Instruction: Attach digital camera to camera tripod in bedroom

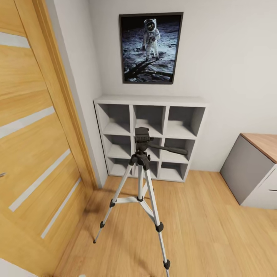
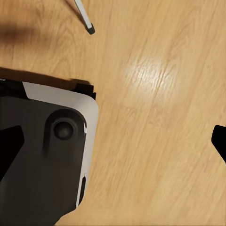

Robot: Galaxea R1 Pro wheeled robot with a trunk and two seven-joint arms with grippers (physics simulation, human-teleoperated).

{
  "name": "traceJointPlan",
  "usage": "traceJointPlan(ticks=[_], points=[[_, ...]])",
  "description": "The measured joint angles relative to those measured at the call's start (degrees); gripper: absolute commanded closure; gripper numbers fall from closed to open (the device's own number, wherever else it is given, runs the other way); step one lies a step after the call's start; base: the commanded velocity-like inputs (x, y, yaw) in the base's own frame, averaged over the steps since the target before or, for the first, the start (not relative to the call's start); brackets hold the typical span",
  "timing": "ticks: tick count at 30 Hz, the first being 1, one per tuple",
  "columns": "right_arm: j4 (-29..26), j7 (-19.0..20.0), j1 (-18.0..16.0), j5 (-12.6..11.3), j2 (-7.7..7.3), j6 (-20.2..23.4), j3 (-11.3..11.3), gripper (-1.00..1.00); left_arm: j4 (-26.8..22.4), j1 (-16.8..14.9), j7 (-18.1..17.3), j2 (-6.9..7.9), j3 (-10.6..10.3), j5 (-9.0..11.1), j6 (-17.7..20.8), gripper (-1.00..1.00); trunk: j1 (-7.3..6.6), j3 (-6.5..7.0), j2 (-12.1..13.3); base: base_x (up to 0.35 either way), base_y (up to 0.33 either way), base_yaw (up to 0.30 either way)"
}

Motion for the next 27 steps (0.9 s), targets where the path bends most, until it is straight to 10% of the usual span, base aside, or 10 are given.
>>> traceJointPlan(ticks=[27], points=[[0.00, 0.00, 0.00, 0.00, 0.03, 0.01, 0.00, -1.00, 0.00, 0.00, 0.00, -0.01, 0.17, 0.17, 0.07, 1.00, 0.00, -2.46, -0.01, 0.000, 0.000, 0.000]])
